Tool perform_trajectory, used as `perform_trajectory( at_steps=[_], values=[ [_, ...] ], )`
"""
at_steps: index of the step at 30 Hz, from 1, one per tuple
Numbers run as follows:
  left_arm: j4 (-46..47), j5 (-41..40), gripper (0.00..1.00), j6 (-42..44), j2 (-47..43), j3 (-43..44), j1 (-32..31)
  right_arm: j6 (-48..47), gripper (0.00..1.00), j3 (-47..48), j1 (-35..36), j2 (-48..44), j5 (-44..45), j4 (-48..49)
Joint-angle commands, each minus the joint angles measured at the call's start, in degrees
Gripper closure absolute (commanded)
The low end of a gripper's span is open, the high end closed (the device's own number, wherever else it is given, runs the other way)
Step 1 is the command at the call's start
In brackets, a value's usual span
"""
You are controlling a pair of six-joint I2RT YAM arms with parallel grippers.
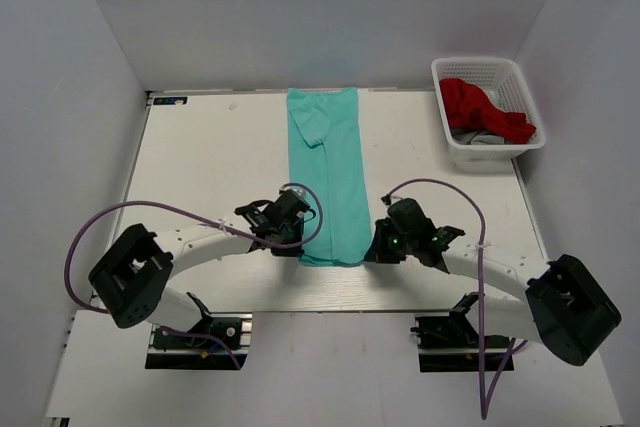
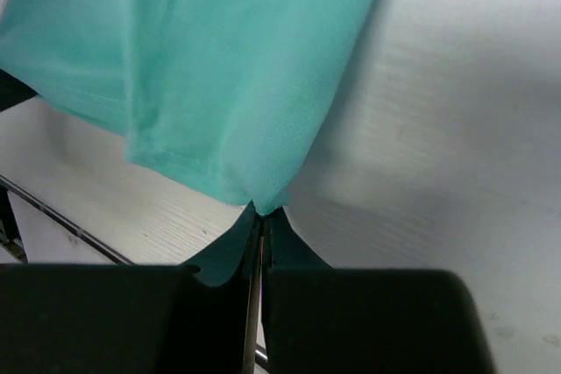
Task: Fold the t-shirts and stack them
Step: Grab the bottom of the folded rectangular tshirt with both arms, then fold the folded rectangular tshirt in 1/3 of the way
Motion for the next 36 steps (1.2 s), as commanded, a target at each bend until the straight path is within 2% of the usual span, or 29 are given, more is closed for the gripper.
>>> perform_trajectory(
  at_steps=[1, 5, 8, 10, 14, 19, 23, 27, 32, 36],
  values=[
    [0.9, -5.7, 1.00, 0.8, -3.8, 4.0, 0.6, -4.5, 1.00, 6.2, 0.0, -1.8, 5.0, 0.8],
    [-1.0, -10.8, 1.00, 0.8, -3.1, 9.4, 1.2, -7.3, 1.00, 12.2, -0.2, 1.2, 7.0, 0.4],
    [-2.9, -15.5, 1.00, -0.5, -0.7, 14.4, 1.9, -8.3, 1.00, 17.6, -1.0, 4.9, 11.8, -1.7],
    [-3.5, -19.5, 1.00, -1.3, 0.5, 16.7, 3.5, -9.1, 1.00, 21.5, -1.7, 6.6, 15.7, -1.8],
    [-2.9, -24.2, 1.00, -0.6, 4.9, 23.6, 6.6, -10.4, 1.00, 28.5, -3.5, 10.1, 17.5, 0.3],
    [-2.9, -23.4, 1.00, 0.9, 11.8, 31.4, 10.6, -12.7, 1.00, 34.7, -5.9, 17.9, 15.1, 2.3],
    [-0.3, -22.0, 1.00, 3.0, 16.1, 35.4, 14.5, -13.5, 1.00, 43.3, -9.3, 25.7, 13.1, 2.4],
    [2.6, -18.3, 1.00, 7.2, 21.4, 40.3, 16.1, -14.7, 1.00, 49.6, -11.1, 31.1, 10.3, 3.5],
    [3.5, -17.0, 1.00, 9.1, 28.5, 46.4, 17.9, -14.7, 1.00, 56.5, -13.5, 40.0, 9.2, 2.0],
    [2.6, -15.3, 1.00, 9.1, 34.3, 52.5, 19.8, -14.4, 1.00, 61.3, -15.4, 45.3, 5.0, 2.2]
  ],
)
